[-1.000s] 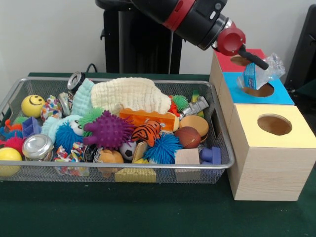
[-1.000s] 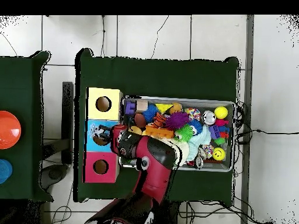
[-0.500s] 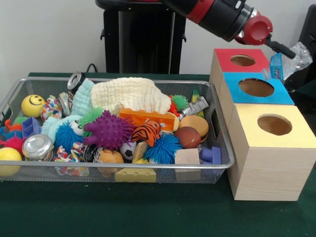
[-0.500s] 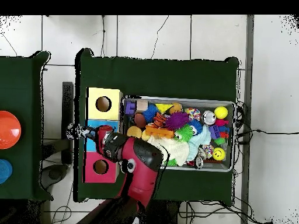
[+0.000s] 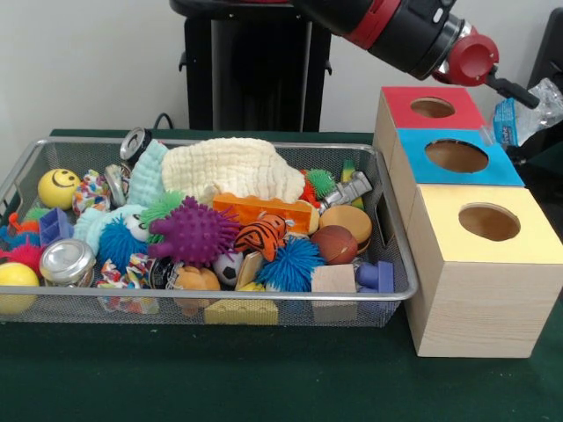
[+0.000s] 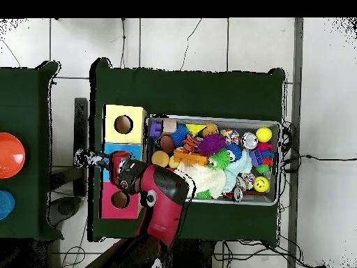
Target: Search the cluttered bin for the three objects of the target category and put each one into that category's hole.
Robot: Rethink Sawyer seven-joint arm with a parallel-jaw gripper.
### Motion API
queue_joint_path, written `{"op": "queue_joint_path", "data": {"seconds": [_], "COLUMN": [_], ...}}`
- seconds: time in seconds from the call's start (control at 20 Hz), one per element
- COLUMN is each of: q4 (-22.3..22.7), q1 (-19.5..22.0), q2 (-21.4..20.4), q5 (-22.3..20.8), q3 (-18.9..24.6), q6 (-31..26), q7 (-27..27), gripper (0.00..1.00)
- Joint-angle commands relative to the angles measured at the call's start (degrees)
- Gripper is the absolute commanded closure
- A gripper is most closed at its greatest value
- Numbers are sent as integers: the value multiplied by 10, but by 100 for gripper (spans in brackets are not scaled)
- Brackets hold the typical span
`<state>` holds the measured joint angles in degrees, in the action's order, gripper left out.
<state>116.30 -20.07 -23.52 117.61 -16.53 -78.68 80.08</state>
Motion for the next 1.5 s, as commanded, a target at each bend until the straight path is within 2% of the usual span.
{"op": "queue_joint_path", "data": {"seconds": [0.05,0.3,0.55,0.95,1.1,1.25,1.5], "q4": [-5,0,10,45,53,60,61], "q1": [34,53,56,65,59,59,77], "q2": [33,35,27,-7,-15,-21,-26], "q5": [-4,-43,-53,-96,-83,-90,-125], "q3": [74,66,64,65,73,74,70], "q6": [-20,-29,-26,-50,-49,-46,-42], "q7": [-158,-162,-159,-121,-119,-118,-112], "gripper": [100,100,100,100,100,100,100]}}
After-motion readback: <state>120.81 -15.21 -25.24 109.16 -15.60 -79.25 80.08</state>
